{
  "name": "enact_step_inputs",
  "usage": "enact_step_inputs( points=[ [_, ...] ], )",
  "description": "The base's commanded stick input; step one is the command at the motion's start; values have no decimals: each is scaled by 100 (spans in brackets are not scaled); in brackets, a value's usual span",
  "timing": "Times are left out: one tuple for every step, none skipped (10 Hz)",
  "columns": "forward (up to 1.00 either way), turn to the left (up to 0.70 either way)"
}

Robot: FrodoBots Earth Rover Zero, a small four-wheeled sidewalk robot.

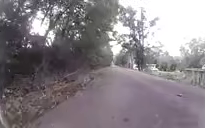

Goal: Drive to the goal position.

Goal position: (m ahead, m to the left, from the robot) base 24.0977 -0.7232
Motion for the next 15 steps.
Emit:
enact_step_inputs(
  points=[
    [70,0],
    [70,0],
    [70,-1],
    [70,-4],
    [70,-15],
    [70,-25],
    [70,-23],
    [70,0],
    [70,0],
    [70,0],
    [70,0],
    [70,0],
    [70,0],
    [70,0],
    [70,0]
  ],
)
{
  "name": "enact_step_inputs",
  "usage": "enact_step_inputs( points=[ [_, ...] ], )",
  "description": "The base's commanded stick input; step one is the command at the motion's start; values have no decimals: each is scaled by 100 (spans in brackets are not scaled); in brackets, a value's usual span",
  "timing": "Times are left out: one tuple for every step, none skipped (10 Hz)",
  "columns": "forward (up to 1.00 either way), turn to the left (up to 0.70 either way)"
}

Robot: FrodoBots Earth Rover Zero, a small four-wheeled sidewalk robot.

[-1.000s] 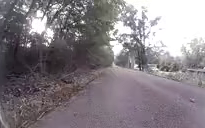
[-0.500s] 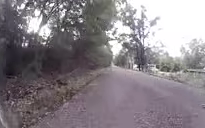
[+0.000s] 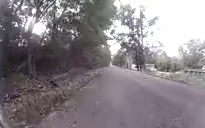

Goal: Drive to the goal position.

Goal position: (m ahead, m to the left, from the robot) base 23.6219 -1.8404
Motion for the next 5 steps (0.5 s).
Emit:
enact_step_inputs(
  points=[
    [70,0],
    [70,0],
    [70,0],
    [70,0],
    [70,0]
  ],
)
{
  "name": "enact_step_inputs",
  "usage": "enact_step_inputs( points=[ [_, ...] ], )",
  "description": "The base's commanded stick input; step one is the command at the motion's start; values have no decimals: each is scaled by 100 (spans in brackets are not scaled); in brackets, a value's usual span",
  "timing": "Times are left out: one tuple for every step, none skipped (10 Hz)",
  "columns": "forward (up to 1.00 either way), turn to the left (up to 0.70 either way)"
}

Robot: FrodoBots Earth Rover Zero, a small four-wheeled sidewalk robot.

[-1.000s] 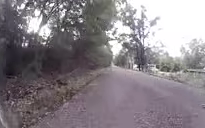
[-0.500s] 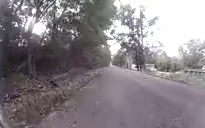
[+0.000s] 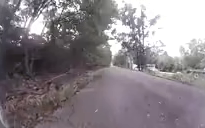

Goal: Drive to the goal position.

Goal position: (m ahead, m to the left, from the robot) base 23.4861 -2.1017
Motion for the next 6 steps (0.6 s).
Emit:
enact_step_inputs(
  points=[
    [70,0],
    [70,0],
    [70,0],
    [70,0],
    [70,0],
    [70,0]
  ],
)
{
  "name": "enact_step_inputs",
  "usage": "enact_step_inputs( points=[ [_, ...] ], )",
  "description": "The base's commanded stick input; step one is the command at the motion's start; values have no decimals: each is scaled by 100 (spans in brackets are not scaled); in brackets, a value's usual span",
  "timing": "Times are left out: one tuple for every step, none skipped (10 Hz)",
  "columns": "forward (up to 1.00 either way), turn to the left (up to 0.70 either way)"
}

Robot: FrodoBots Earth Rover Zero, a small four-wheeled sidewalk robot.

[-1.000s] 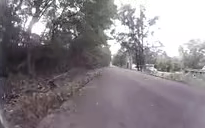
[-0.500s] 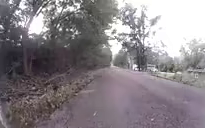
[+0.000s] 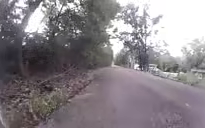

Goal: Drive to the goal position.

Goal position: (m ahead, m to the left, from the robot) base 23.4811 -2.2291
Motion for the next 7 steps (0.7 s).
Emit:
enact_step_inputs(
  points=[
    [70,0],
    [70,0],
    [70,-17],
    [70,-31],
    [70,-32],
    [70,-32],
    [70,0]
  ],
)
